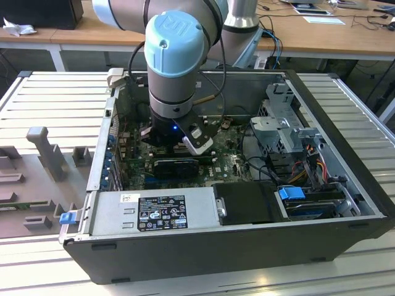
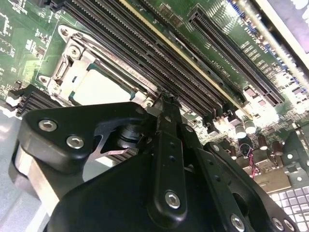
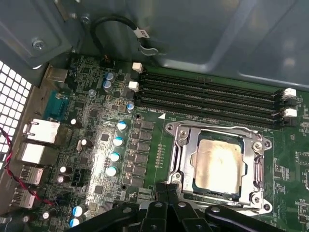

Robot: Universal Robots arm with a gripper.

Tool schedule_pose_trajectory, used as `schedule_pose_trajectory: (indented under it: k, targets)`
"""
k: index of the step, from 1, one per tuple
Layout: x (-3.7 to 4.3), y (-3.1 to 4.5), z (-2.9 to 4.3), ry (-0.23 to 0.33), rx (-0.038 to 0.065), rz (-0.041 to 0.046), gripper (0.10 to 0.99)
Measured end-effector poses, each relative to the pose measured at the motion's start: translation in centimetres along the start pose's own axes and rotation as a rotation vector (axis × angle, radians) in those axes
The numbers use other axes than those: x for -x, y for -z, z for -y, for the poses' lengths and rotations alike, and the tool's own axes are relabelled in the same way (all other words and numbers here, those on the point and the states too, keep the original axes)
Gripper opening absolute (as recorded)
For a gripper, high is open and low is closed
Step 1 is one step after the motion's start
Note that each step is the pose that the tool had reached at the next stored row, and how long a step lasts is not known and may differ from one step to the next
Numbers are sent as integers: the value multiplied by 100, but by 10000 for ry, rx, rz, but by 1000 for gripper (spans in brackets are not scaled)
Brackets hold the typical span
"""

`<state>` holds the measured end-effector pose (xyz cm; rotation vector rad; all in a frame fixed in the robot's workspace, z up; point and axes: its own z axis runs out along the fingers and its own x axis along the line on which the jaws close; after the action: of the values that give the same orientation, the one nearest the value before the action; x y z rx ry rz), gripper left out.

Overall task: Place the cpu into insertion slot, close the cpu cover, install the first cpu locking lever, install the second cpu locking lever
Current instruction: 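Install the second cpu locking lever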

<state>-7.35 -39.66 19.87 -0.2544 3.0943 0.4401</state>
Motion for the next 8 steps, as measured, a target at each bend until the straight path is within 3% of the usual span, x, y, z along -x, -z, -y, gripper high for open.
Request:
schedule_pose_trajectory:
  k: [8]
  targets:
    - [-30,-40,11,2,143,23,106]
